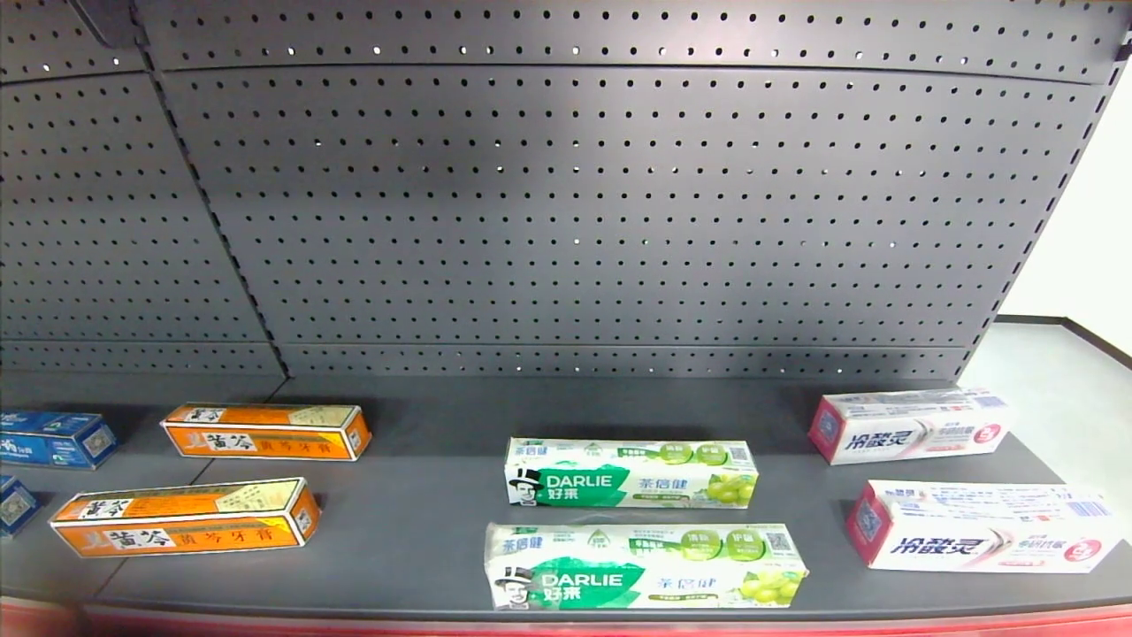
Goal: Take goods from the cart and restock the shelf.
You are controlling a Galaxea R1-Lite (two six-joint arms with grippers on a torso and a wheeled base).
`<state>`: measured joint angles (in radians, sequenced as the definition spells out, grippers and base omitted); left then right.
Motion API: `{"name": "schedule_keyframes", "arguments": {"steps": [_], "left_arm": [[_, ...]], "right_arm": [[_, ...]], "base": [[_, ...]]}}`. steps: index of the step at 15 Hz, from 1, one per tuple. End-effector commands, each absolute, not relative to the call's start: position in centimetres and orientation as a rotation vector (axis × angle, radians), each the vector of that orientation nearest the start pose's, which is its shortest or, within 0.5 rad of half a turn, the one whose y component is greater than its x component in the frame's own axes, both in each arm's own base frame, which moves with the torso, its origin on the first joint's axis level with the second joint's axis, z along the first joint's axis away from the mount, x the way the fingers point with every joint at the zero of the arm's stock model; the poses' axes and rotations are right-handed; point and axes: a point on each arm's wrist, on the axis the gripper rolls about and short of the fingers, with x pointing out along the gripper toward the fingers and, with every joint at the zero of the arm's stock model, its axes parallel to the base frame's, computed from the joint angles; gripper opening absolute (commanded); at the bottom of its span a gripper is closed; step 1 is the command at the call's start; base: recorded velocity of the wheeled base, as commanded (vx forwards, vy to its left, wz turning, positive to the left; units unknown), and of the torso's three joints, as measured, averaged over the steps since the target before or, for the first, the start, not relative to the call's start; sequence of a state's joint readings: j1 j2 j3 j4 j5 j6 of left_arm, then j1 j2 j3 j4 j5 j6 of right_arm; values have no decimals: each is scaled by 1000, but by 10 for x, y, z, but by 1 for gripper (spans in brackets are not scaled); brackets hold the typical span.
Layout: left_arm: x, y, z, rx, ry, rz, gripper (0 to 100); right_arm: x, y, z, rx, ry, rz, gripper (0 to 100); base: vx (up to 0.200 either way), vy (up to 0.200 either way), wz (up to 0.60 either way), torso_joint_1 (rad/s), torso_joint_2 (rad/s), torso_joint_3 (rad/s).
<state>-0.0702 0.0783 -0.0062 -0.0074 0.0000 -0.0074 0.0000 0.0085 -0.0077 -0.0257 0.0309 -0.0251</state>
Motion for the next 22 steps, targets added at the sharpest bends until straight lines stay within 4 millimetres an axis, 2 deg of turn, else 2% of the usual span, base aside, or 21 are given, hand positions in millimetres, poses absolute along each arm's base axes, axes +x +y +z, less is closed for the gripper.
{"name": "schedule_keyframes", "arguments": {"steps": [1,2,3,6,7,8,11,14,17,22], "left_arm": [[-17,1,79,2,69,-87,100],[-17,1,79,5,69,-95,100],[-17,0,79,6,70,-101,100],[-17,0,78,6,75,-101,100],[-17,1,78,21,73,-100,100],[-17,1,78,55,74,-91,100],[-18,-1,78,9,57,4,100],[-23,-1,76,23,-5,-46,100],[-23,-1,76,22,-5,-41,100],[-23,-1,76,6,-5,-38,100]], "right_arm": [[-25,0,83,6,-29,3,100],[-25,-1,82,20,-28,-27,100],[-25,-4,81,68,-30,-166,100],[-24,-3,81,51,-28,-130,100],[-24,0,79,-58,-17,-4,100],[-24,0,79,-52,-17,18,100],[-23,0,76,23,-6,-9,100],[-23,0,76,-2,-5,-3,100],[-23,0,76,-2,-5,-3,100],[-23,0,76,-2,-5,-3,100]], "base": [[0,0,0,0,0,0],[0,0,0,0,0,0],[0,0,0,0,0,0],[0,0,0,0,0,0],[0,0,0,0,0,0],[0,0,0,0,0,0],[0,0,0,0,0,0],[0,0,0,0,0,0],[-200,0,0,2,2,4],[0,0,0,0,0,0]]}}
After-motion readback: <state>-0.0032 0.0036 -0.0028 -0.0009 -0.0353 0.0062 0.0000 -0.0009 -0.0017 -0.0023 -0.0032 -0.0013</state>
